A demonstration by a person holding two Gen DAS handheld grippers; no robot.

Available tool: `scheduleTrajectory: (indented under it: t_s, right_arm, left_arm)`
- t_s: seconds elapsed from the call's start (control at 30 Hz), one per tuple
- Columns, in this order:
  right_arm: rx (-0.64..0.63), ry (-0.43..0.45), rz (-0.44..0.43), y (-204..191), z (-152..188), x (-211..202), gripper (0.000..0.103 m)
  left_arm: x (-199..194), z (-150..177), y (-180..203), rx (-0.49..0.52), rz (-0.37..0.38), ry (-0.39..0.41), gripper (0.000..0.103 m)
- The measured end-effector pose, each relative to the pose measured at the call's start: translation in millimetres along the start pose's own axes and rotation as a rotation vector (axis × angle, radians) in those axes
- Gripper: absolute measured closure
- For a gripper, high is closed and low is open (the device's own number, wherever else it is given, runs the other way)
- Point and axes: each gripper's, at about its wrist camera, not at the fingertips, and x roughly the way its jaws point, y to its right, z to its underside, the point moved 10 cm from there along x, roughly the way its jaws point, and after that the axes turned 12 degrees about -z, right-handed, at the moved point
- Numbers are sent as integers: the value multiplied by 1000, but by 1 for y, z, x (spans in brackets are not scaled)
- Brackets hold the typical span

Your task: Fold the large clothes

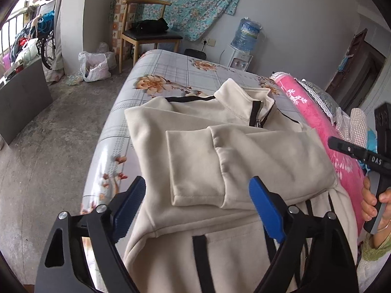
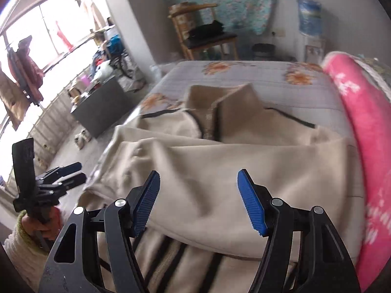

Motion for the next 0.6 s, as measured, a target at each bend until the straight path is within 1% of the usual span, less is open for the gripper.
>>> scheduleTrajectory:
  t_s: [0.07, 0.13, 0.2, 0.23, 0.27, 0.33, 0.37, 0.4, 0.5, 0.53, 0.6]
  right_arm:
    - [40, 20, 80, 38, 6, -17, 47]
    - [100, 34, 149, 77, 12, -34, 47]
    - [180, 45, 170, 114, 21, -41, 48]
    - [220, 48, 174, 129, 22, -44, 50]
    - [255, 46, 182, 143, 25, -44, 51]
    - [307, 28, 186, 165, 26, -36, 55]
    - [333, 22, 182, 173, 25, -31, 58]
    - [350, 13, 176, 181, 26, -20, 63]
    - [354, -8, 165, 192, 16, 1, 65]
    - [343, -25, 172, 194, 13, 9, 69]
    - [334, -52, 180, 200, 12, 21, 99]
  left_arm:
    - [24, -6, 4, -13, -29, -47, 31]
    - [52, -8, 3, -18, -89, -105, 46]
    - [72, -7, 3, -27, -124, -145, 53]
    - [77, -7, 2, -20, -154, -144, 57]
    - [80, -7, 2, -5, -182, -131, 59]
    - [82, -7, 2, 24, -225, -112, 70]
    - [82, -7, 1, 39, -249, -108, 72]
    - [82, -7, 1, 52, -264, -104, 75]
    - [81, -6, -2, 75, -281, -97, 80]
    - [81, -7, -3, 74, -280, -95, 81]
    - [81, -7, -4, 72, -280, -90, 82]
